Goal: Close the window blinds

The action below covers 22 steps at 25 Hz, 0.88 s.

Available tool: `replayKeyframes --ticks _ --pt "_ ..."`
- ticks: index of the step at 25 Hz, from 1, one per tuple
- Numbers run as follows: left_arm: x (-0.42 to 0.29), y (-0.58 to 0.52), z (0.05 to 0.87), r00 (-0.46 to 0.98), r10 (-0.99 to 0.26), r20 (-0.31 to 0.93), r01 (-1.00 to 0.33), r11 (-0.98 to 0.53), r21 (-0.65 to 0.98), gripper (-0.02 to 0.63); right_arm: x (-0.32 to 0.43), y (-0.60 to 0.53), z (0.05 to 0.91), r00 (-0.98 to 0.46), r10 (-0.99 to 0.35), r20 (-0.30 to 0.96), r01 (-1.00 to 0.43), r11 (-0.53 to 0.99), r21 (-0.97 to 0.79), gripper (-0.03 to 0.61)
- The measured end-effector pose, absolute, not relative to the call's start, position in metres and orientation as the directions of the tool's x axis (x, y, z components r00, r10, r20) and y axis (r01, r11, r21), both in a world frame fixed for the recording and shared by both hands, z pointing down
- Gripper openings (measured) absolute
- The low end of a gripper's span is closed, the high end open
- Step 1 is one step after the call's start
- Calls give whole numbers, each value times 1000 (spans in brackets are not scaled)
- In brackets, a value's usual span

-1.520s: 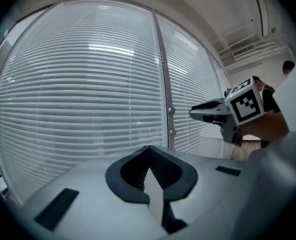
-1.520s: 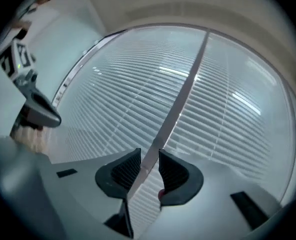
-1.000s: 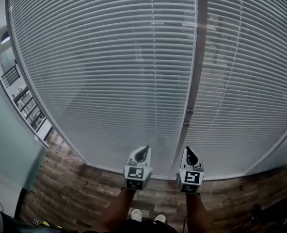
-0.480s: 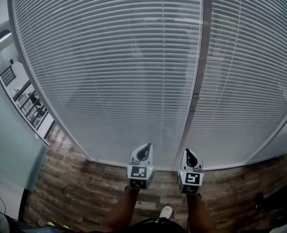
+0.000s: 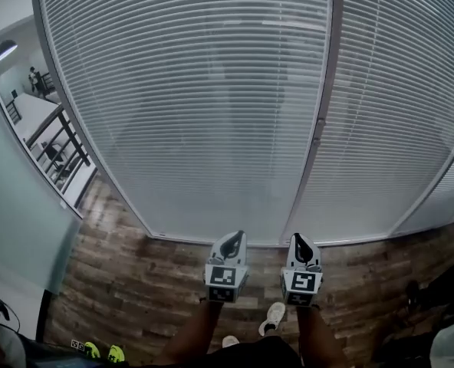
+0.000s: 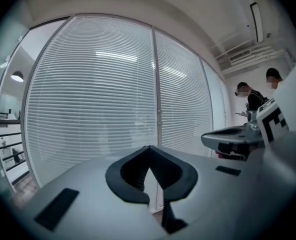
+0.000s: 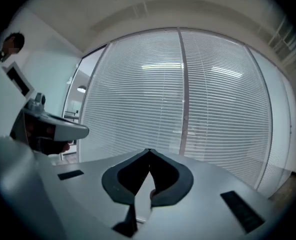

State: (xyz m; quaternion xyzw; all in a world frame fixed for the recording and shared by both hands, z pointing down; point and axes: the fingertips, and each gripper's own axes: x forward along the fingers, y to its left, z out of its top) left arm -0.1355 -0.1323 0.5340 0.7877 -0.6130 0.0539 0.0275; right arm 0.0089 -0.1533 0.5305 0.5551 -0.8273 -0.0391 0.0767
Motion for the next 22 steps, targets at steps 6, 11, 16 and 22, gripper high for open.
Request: replayKeyframes --ticks 6,11,16,22 --pt "-138 -80 527 255 -960 119 -965 -261 -35 2 19 -98 532 -341 -939 50 -925 345 157 3" --pt "-134 -62 525 232 -966 113 -971 -237 -36 2 32 -79 520 -365 -931 22 -916 363 172 3" --pt "-110 -43 520 199 -973 120 -979 -202 -12 2 43 -62 524 -397 -916 55 -902 400 162 3" --pt "-91 -32 525 180 -977 111 -983 -182 -9 2 57 -46 523 -419 -907 44 -895 420 147 2"
